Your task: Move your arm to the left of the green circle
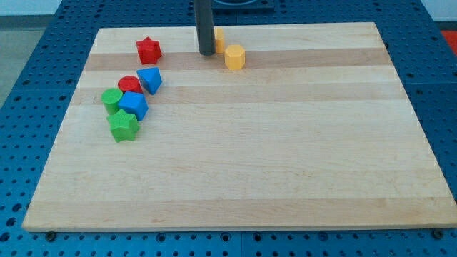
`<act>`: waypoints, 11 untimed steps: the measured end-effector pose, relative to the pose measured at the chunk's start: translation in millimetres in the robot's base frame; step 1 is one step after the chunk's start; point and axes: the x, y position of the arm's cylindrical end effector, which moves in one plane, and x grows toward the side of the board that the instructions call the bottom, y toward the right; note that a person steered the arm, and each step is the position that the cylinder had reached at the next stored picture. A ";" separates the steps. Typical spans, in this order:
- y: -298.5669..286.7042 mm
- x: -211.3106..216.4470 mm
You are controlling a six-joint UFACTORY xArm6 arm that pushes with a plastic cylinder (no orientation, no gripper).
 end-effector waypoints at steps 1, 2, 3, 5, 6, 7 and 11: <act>-0.1 5.5; -0.1 94.1; -2.4 180.9; -76.6 182.3; -85.3 193.6; -70.5 264.1; -206.2 115.4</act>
